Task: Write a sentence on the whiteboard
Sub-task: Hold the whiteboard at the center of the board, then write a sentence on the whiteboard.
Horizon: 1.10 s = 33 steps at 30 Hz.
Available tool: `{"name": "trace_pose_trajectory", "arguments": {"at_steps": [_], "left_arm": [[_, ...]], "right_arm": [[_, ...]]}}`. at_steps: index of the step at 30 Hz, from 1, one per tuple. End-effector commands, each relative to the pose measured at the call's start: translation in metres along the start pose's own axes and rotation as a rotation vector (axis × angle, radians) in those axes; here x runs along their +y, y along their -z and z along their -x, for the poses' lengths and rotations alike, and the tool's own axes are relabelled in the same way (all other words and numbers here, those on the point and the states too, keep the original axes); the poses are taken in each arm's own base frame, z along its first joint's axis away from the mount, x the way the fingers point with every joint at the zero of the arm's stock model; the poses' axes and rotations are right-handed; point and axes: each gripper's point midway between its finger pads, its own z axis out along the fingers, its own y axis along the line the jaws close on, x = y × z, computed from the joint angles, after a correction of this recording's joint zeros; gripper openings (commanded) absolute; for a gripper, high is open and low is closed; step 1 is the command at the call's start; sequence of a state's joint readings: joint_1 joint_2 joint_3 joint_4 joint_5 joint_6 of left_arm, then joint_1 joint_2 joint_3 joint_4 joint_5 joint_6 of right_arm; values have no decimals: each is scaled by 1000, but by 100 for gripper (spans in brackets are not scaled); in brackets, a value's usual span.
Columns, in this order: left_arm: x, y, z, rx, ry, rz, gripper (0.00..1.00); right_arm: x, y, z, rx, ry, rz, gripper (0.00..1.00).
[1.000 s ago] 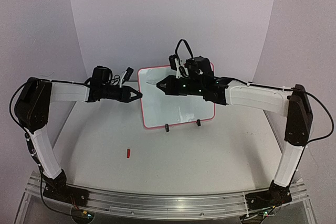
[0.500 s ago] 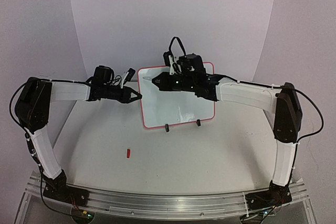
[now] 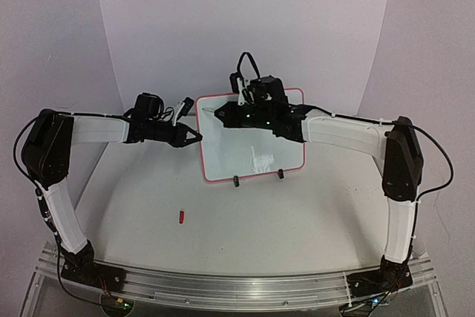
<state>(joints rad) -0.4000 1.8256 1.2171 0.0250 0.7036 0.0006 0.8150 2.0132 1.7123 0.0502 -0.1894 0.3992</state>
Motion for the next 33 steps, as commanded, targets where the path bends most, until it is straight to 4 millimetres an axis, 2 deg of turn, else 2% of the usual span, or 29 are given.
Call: {"name": "trace_pose_trajectory", "arguments": {"at_steps": [1,8,10,25,27,33], "left_arm": [[-4,-1,13,-11,-61,24,0],[-5,-1,16,-15,-84,36,0],[-4,0,11,3,-73,40,0],[-5,2,13,-1,-81,49,0],[-5,2,12,1,-80,49,0],[-4,2,11,3,-78,56,0]], "right_arm": [[8,-4,18,-48,20,0,0],[3,-7,16,-45,22,-21,0],[1,-7,12,-33,23,-29,0],[-19,-2,-37,76,-18,-63,0],[-18,0,-37,78,-17,-56,0],[4,15,-14,24,-1,8,0]]}}
